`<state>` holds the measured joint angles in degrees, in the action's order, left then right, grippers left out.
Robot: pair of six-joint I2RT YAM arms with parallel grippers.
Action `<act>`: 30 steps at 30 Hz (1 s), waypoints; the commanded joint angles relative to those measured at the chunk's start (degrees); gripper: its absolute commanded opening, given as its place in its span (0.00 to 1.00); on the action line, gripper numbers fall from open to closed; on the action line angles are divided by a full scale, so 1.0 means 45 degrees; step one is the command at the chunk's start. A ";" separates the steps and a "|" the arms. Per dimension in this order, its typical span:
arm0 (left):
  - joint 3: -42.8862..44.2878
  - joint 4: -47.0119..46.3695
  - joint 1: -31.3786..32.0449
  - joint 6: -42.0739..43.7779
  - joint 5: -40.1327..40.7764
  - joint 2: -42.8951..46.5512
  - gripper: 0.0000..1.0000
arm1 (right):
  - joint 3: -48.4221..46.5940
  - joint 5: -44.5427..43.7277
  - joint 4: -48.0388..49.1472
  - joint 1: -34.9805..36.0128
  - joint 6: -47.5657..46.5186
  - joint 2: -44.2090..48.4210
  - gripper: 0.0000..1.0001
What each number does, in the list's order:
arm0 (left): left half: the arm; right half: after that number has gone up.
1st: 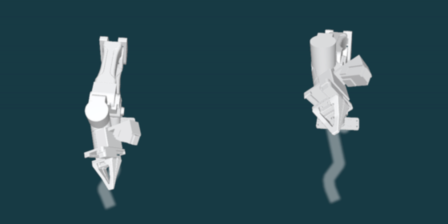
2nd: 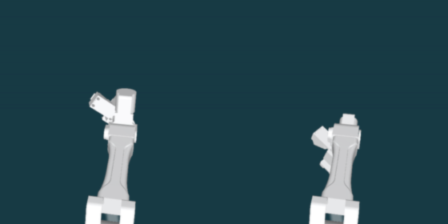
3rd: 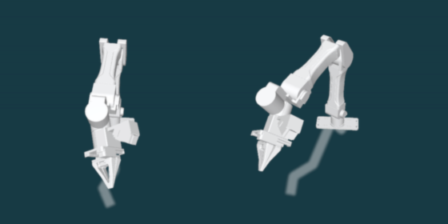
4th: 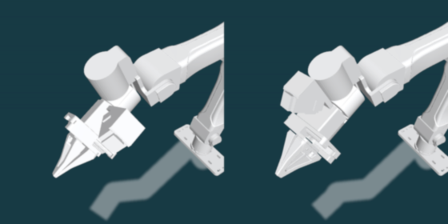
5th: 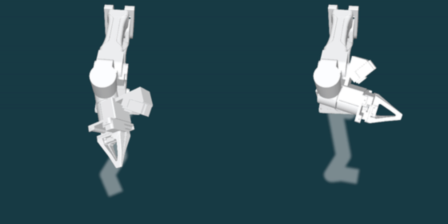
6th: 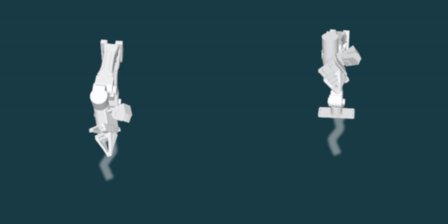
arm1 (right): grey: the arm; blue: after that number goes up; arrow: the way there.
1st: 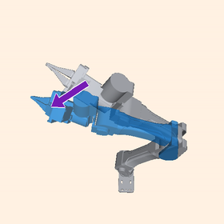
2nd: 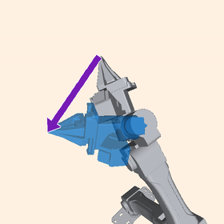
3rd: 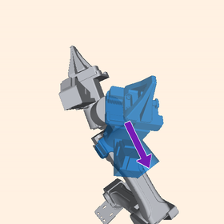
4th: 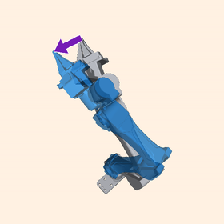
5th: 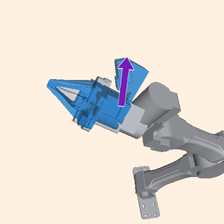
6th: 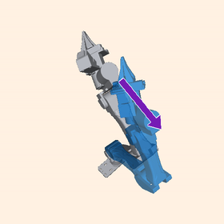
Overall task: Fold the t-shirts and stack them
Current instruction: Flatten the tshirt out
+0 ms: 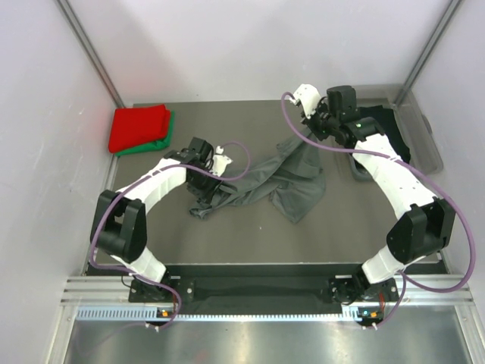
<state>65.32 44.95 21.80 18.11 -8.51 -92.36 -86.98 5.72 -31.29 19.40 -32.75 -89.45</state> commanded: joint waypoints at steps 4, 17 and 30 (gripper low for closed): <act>0.0113 0.0108 0.0038 0.0019 -0.0159 0.0251 0.42 | 0.0051 0.0214 0.0566 -0.0072 0.0208 0.0268 0.00; 0.0406 0.0577 0.0038 0.0214 -0.1076 -0.0258 0.24 | 0.0383 0.0195 0.0761 -0.0131 0.0169 0.0307 0.00; 0.3451 0.2432 0.0018 0.1326 0.0288 0.1323 0.00 | -0.0123 0.0038 0.0722 -0.0911 0.0325 0.1652 0.00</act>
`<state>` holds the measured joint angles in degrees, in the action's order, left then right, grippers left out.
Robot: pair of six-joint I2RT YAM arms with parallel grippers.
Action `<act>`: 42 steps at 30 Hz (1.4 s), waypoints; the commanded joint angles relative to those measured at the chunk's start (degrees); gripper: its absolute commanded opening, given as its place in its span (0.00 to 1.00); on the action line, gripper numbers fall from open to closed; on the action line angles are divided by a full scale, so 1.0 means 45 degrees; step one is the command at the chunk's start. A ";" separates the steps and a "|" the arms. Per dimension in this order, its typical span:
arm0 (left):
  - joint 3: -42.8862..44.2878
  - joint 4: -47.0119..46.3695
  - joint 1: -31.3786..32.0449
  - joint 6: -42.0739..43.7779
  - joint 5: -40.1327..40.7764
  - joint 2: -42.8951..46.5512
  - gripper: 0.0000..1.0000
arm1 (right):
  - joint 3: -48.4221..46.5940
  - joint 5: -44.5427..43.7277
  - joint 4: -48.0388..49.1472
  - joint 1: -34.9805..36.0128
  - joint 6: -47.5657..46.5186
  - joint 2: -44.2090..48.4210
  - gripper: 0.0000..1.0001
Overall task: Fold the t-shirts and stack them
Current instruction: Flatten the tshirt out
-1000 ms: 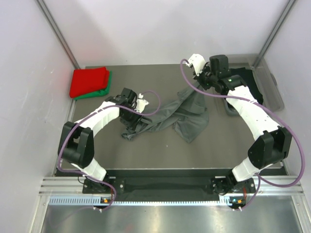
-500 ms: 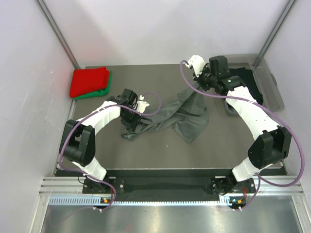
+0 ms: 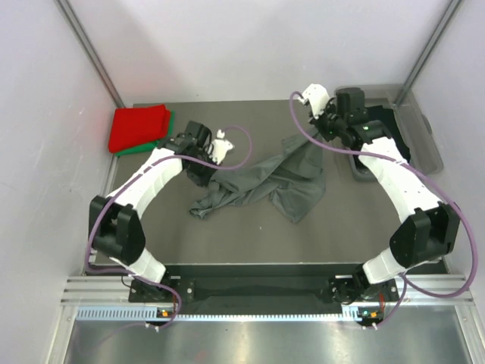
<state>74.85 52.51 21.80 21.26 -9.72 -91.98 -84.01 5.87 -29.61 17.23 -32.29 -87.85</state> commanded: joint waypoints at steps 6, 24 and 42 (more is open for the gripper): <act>0.2409 0.0461 -0.0001 0.1895 0.2873 0.3075 0.00 | -0.0804 -0.0502 0.1089 -0.1056 0.0906 0.3385 0.00; 0.6684 -0.0497 -0.0470 0.1839 0.3781 0.7644 0.00 | -0.4085 -0.0857 -0.1698 -0.1603 0.1026 0.8583 0.00; 0.7646 -0.1238 -0.0958 0.2774 0.3252 0.9466 0.00 | -0.5592 -0.0757 -0.2215 -0.1584 -0.0985 1.0207 0.00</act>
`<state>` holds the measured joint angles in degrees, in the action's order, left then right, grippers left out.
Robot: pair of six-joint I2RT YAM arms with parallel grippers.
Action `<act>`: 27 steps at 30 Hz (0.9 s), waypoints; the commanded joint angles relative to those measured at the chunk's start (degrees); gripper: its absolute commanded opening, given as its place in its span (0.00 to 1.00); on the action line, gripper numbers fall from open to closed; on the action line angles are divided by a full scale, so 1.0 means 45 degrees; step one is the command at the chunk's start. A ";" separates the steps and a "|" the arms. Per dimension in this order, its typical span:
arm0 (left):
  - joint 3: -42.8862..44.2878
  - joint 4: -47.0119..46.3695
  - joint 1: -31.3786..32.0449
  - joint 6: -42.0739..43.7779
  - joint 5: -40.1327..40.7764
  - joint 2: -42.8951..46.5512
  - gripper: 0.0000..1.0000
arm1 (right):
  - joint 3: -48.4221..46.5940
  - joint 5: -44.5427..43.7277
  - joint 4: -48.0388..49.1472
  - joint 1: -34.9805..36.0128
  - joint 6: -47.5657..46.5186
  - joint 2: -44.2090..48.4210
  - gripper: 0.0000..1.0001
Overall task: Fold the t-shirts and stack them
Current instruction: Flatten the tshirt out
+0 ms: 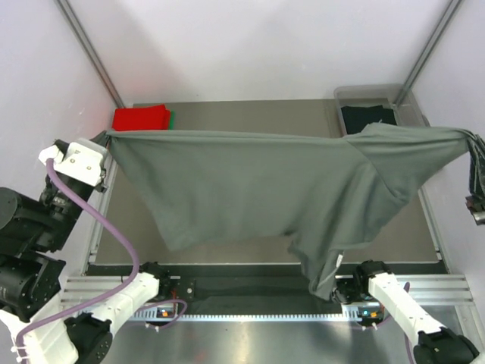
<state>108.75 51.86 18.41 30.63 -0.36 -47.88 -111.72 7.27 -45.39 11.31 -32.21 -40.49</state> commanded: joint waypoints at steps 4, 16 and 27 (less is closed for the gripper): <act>-0.2187 -0.1736 -0.0205 0.1589 0.1856 -0.0318 0.00 | 0.2517 -0.0816 0.2603 -0.0287 -0.1358 -0.0631 0.00; -1.1098 -0.6695 -0.1043 0.3056 0.2074 -0.2071 0.00 | 0.9669 -0.0170 0.6783 -0.0287 -0.2491 -0.3810 0.00; -0.8215 -0.9081 -0.2549 0.2198 0.0471 -1.0211 0.00 | 0.6647 -0.0520 0.8054 -0.0287 -0.2043 -1.2208 0.00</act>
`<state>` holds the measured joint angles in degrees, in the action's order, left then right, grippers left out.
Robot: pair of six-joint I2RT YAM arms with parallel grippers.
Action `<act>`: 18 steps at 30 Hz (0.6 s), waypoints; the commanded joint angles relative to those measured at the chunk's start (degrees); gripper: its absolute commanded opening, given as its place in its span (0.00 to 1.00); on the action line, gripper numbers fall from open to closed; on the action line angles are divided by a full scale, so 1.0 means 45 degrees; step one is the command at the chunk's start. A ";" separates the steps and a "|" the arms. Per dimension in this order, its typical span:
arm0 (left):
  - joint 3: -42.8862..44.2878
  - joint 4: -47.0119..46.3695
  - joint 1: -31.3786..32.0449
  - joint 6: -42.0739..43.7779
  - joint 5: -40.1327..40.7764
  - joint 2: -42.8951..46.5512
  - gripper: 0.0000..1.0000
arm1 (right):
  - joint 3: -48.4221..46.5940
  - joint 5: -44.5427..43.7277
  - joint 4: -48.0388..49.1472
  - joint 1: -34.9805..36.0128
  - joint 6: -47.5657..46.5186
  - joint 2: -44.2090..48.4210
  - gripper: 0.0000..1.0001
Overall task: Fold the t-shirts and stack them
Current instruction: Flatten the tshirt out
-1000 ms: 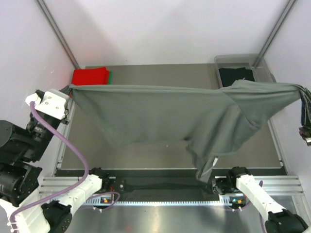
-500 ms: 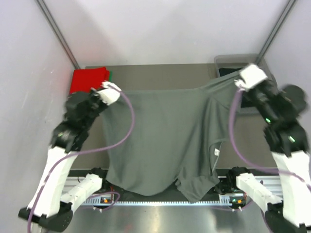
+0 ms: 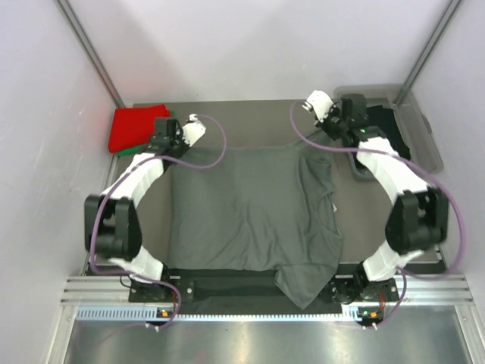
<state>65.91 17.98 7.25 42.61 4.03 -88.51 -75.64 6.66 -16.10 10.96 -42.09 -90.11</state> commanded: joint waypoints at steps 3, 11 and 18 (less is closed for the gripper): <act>0.2477 -0.1865 -0.0067 -0.0991 -0.0351 -0.2726 0.00 | -0.2739 -0.0580 0.1741 -0.0209 0.0503 -0.3136 0.00; 0.4511 -0.3193 -0.0067 -0.1460 0.1017 -0.5310 0.00 | -0.6388 -0.1204 0.2542 -0.0209 0.1149 -0.7197 0.00; 0.5685 -0.3701 -0.0145 -0.1754 0.1662 -0.6600 0.00 | -0.9185 -0.1401 0.2698 -0.0209 0.1520 -0.9291 0.00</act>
<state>88.09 6.37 7.09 36.23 9.26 -117.10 -110.10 1.50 -8.23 10.94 -36.82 -130.23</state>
